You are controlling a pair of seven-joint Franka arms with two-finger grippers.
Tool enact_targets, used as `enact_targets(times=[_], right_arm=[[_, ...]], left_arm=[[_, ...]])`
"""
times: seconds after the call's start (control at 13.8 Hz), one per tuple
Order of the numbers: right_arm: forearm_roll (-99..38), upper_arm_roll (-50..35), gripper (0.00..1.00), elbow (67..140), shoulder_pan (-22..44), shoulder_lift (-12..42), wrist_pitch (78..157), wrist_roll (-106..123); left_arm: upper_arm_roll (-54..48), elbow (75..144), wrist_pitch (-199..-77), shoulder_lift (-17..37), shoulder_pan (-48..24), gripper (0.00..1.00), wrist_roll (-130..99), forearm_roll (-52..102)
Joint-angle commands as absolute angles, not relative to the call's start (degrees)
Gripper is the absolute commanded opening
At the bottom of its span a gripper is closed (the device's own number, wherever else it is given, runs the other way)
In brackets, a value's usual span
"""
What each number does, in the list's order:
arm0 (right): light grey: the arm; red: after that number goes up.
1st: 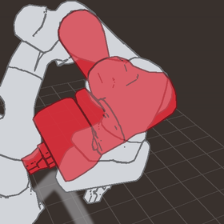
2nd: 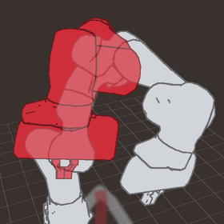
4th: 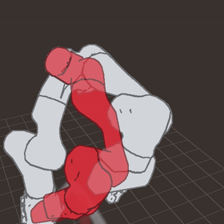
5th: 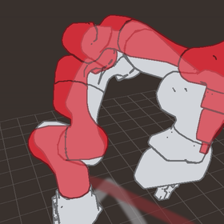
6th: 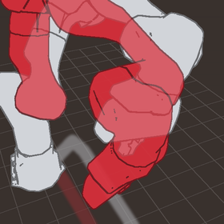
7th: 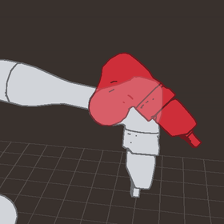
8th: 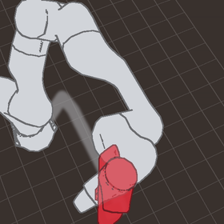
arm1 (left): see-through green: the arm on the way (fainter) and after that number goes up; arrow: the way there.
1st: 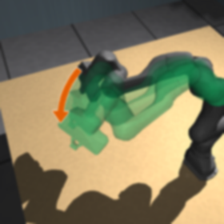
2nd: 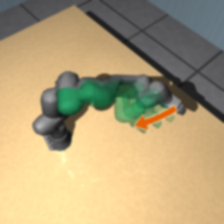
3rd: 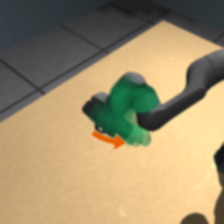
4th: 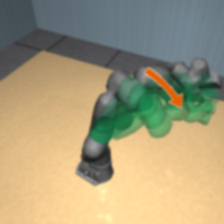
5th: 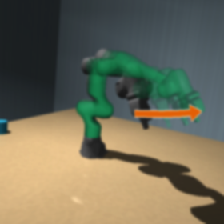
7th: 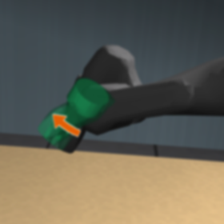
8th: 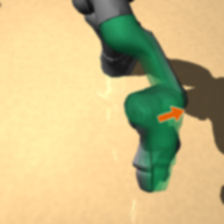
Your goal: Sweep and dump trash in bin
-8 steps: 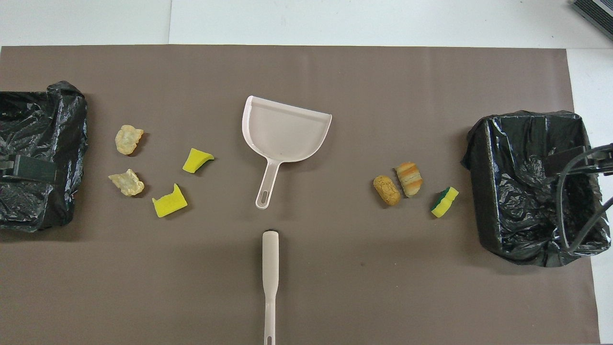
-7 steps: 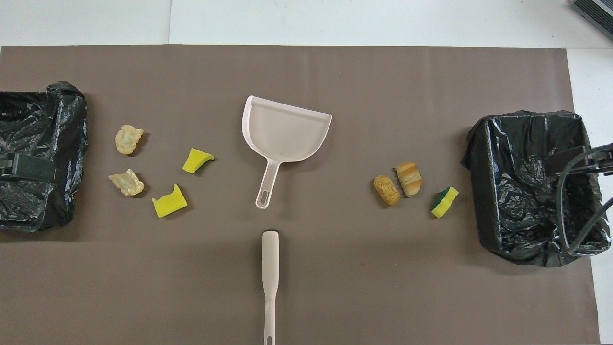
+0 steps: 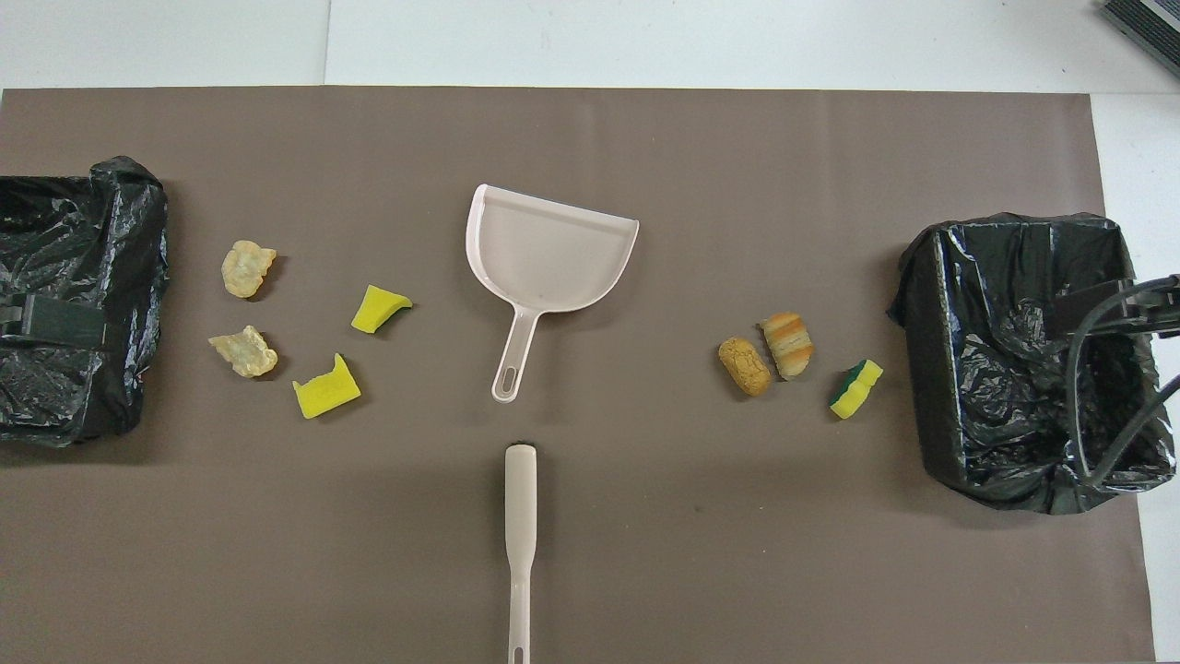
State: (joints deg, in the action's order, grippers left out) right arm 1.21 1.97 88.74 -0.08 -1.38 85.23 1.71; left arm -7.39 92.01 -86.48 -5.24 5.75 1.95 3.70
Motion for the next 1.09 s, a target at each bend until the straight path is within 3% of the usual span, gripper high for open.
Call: enact_targets(times=[0.0, 0.22, 0.51, 0.8, 1.02], right_arm=[[0.8, 0.7, 1.00, 87.6, 0.0, -0.7, 83.8, 0.1], [1.1, -0.2, 1.00, 87.1, -0.2, 0.9, 83.3, 0.5], [1.0, -2.0, 1.00, 81.7, -0.2, 7.5, 83.1, 0.4], [1.1, -4.7, 1.00, 81.2, 0.4, 12.4, 87.5, -1.8], [1.3, -4.7, 1.00, 78.9, 2.5, 17.2, 90.2, -2.8]], left_arm=[[-7.6, 94.0, -86.8, -6.1, 5.5, 1.00, 1.8, 4.7], [-8.3, 96.7, -87.2, -6.3, 5.0, 1.00, 1.5, 4.8], [-8.4, 103.9, -90.7, -9.9, 2.1, 1.00, -0.3, 5.1], [-8.8, 111.1, -92.3, -15.4, -3.4, 1.00, -5.6, 6.1], [-8.8, 114.3, -93.8, -15.7, -5.0, 1.00, -6.1, 7.7]])
